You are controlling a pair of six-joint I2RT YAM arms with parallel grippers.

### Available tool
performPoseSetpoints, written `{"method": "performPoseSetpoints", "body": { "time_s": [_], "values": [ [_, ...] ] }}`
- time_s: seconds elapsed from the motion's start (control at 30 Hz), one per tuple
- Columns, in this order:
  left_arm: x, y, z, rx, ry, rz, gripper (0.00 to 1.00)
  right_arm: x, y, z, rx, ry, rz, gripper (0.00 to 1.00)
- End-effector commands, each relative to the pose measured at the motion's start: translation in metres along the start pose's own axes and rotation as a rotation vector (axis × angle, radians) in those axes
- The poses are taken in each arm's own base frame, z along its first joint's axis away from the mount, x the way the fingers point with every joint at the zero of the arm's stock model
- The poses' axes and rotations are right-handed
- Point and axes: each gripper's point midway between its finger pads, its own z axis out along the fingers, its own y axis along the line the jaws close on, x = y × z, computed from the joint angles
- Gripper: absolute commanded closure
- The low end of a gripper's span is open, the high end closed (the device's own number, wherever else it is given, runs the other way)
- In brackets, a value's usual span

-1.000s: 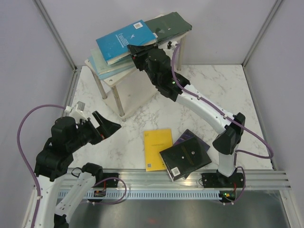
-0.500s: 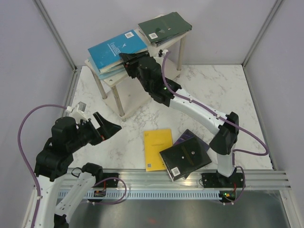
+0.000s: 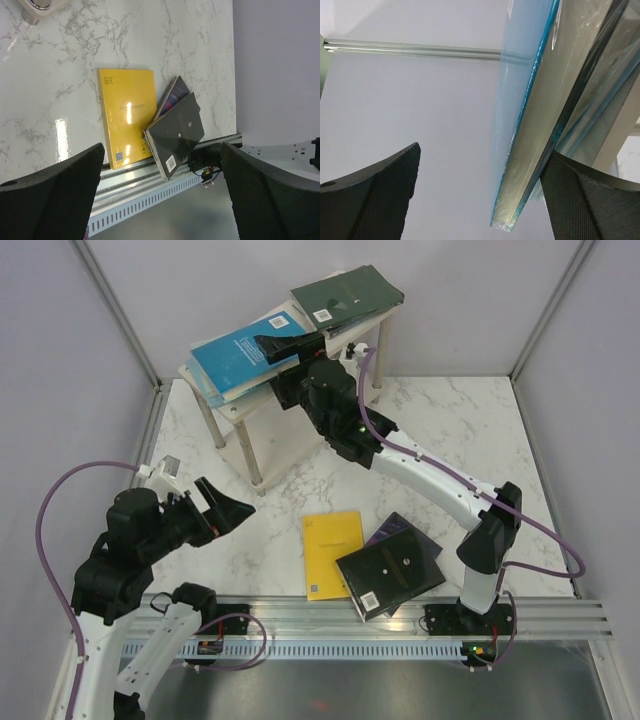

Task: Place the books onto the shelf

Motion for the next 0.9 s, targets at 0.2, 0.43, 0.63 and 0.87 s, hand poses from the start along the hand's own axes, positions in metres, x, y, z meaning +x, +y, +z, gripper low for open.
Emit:
{"method": "performPoseSetpoints", "body": {
  "time_s": [0.2, 0.43, 0.63, 0.87],
  "values": [
    [-0.001, 0.004, 0.002, -0.018, -0.002, 0.017, 0.0, 0.006, 0.028, -0.028, -0.049, 0.12, 0.023, 0.56],
    [0.001, 0.007, 0.002, -0.023, -0.008, 0.007, 0.0, 0.002, 0.02, -0.029, -0.023, 0.122, 0.0, 0.94],
    [0.0, 0.008, 0.004, -0.029, -0.007, 0.0, 0.0, 0.0, 0.03, -0.017, -0.036, 0.107, 0.029, 1.0],
    [-0.001, 0.008, 0.003, -0.028, -0.016, -0.005, 0.0, 0.006, 0.025, 0.008, -0.025, 0.119, 0.046, 0.99]
  ]
}}
